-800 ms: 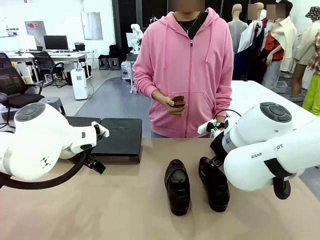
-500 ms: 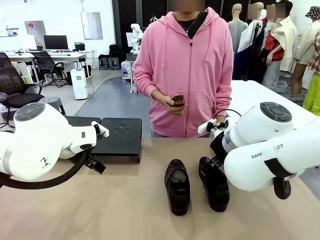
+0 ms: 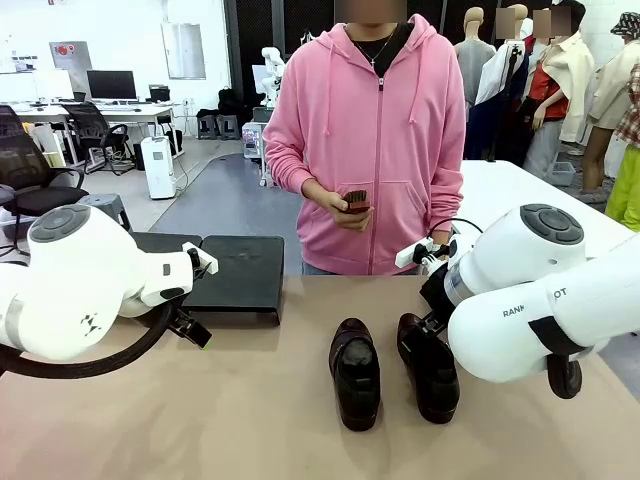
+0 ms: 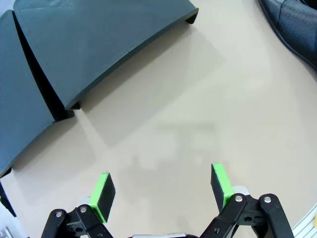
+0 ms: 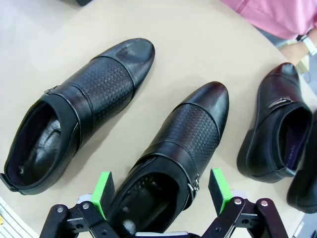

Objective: Organize the shoes by placing them on the stand.
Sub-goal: Pick up one Shoe and place it in the middle of the table.

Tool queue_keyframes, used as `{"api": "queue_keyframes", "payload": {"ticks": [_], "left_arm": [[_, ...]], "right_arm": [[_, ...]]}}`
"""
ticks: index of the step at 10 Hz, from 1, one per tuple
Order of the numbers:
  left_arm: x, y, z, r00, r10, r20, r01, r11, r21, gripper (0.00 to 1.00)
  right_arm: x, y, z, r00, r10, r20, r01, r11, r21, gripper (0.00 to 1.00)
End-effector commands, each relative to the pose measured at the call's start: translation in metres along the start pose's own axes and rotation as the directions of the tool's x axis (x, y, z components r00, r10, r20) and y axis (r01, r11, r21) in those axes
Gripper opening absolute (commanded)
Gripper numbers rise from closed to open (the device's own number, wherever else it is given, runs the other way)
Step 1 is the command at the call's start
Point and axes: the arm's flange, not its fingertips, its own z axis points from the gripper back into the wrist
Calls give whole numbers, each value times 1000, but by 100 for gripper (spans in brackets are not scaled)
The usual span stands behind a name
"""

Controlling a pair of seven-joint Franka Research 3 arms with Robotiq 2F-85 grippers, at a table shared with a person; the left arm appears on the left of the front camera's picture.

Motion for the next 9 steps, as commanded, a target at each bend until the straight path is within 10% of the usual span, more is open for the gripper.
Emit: {"api": "queue_keyframes", "payload": {"ticks": [1, 9], "left_arm": [[0, 0, 0, 1000, 0, 0, 0, 1000, 0, 100], [0, 0, 0, 1000, 0, 0, 0, 1000, 0, 100]], "right_arm": [[0, 0, 0, 1000, -1, 1, 1, 1000, 0, 100], [0, 0, 0, 1000, -1, 1, 1, 1000, 0, 100]]}}
